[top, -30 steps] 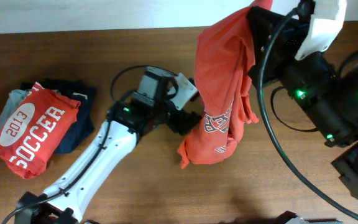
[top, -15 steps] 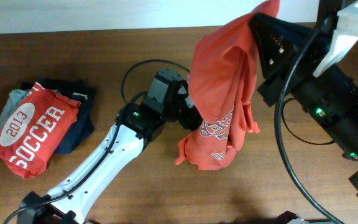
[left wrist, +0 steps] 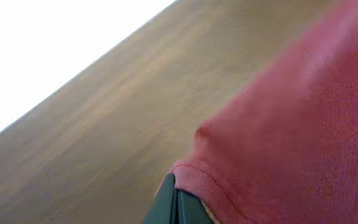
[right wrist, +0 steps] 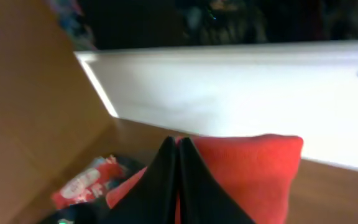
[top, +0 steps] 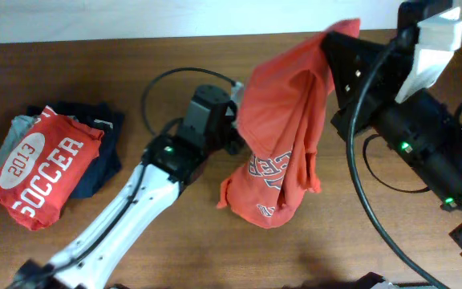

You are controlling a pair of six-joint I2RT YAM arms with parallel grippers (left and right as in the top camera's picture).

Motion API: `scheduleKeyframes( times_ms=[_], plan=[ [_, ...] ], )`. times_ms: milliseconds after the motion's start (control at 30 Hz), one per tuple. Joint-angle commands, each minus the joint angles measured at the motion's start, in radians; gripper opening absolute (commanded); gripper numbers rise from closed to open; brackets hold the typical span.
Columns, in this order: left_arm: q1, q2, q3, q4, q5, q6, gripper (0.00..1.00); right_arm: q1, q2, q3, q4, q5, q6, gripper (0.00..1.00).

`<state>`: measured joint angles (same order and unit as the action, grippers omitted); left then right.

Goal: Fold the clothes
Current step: 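Grasp the hanging T-shirt edge with the left gripper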

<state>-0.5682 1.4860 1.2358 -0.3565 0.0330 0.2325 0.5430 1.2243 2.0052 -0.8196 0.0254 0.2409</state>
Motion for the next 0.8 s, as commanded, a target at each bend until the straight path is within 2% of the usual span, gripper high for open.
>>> scheduleKeyframes(
  times_ms=[0,500,767],
  plan=[
    [0.044,-0.109,0.057,-0.034,-0.181,0.008,0.0,0.0,-0.018,0.021,-0.023,0.136,0.01,0.04],
    [0.181,-0.279,0.073,-0.093,-0.199,0.007,0.0,0.0,-0.01,0.021,-0.22,0.421,0.011,0.05],
    [0.204,-0.35,0.113,-0.094,-0.436,0.005,0.0,0.0,0.03,0.02,-0.409,0.649,0.011,0.06]
  ],
)
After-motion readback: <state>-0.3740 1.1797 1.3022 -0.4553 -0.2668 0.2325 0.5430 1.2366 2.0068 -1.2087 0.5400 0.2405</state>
